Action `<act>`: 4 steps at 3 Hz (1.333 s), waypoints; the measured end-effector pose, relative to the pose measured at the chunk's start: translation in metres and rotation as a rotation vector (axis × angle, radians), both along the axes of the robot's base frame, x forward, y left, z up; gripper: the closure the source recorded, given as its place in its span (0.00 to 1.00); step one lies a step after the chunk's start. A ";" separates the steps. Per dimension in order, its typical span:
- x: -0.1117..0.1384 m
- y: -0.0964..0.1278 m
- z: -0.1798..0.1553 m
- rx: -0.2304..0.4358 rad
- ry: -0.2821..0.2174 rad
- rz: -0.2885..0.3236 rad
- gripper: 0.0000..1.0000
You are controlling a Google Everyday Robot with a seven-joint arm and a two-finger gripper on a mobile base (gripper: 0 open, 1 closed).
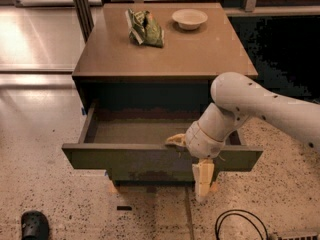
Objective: Open top drawer
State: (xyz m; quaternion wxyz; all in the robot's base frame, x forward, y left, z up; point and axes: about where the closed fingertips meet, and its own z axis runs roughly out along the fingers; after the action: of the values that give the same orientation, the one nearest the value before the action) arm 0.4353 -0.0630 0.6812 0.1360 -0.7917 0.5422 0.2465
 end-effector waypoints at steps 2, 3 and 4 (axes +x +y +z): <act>-0.038 -0.005 0.005 0.022 0.025 0.041 0.00; -0.033 -0.003 0.004 0.020 0.022 0.046 0.00; -0.026 0.003 0.000 0.017 0.028 0.059 0.00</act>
Offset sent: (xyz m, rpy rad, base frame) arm -0.0443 -0.0127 -0.0062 0.0286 0.0605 0.0274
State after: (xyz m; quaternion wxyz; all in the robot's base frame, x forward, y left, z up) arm 0.4090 -0.0603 0.6812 0.1280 -0.8027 0.5182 0.2659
